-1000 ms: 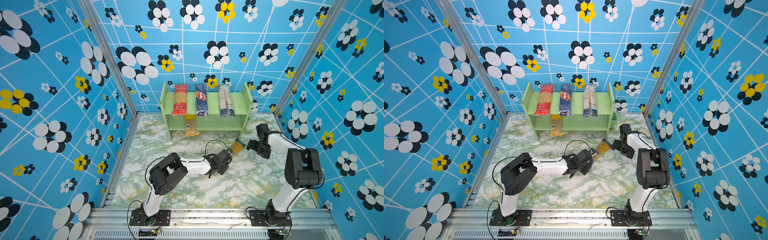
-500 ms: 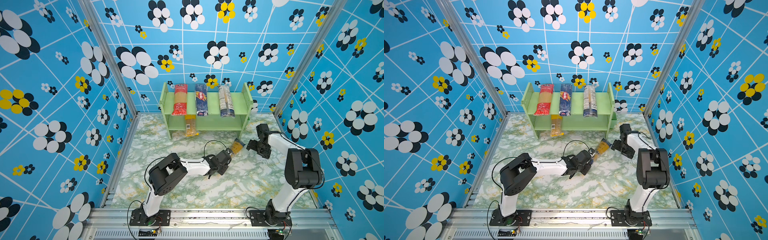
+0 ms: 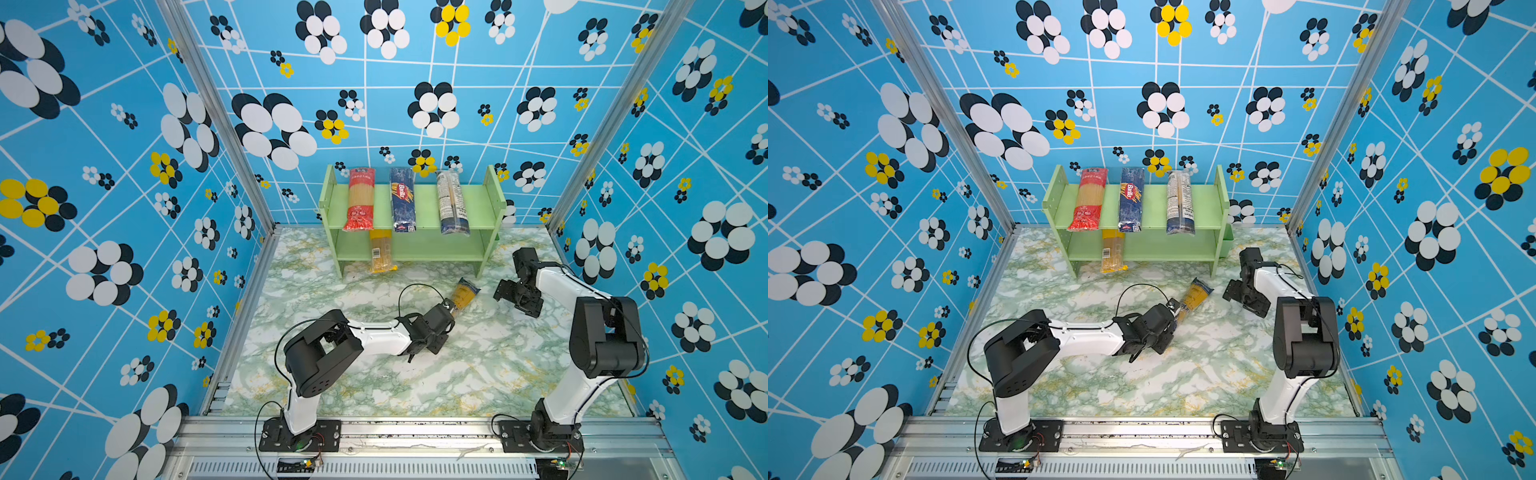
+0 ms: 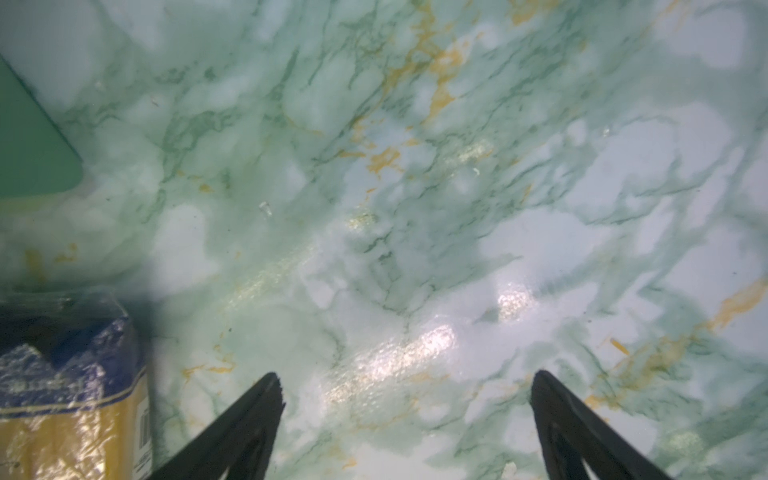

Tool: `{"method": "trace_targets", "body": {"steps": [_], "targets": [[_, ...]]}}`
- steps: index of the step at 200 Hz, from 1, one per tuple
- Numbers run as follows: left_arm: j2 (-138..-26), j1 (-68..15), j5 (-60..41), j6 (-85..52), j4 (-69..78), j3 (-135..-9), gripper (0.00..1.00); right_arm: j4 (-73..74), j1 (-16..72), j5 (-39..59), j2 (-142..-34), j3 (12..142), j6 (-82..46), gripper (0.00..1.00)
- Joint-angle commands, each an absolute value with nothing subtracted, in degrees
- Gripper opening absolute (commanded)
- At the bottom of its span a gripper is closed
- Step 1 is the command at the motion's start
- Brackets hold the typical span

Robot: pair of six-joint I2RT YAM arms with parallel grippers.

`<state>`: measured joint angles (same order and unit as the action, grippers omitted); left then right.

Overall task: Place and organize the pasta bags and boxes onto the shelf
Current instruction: 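Lift the blue-and-yellow bag with the left gripper, pointing its yellow end at the shelf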

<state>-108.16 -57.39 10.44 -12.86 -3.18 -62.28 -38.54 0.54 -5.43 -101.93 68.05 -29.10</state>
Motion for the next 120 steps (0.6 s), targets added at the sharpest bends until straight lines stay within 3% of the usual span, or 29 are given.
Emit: {"method": "trace_targets", "body": {"steps": [1,120], "targets": [[-104.3,-57.0,9.4,-13.4,-8.6,-61.6,0.0,-40.1,0.0,-6.3,-100.8,67.5,-28.4,0.96],[-96.0,-56.0,7.6,-14.7,-11.1,-59.5,0.0,-40.3,0.0,-6.2,-101.4,67.9,-28.3,0.95]]}}
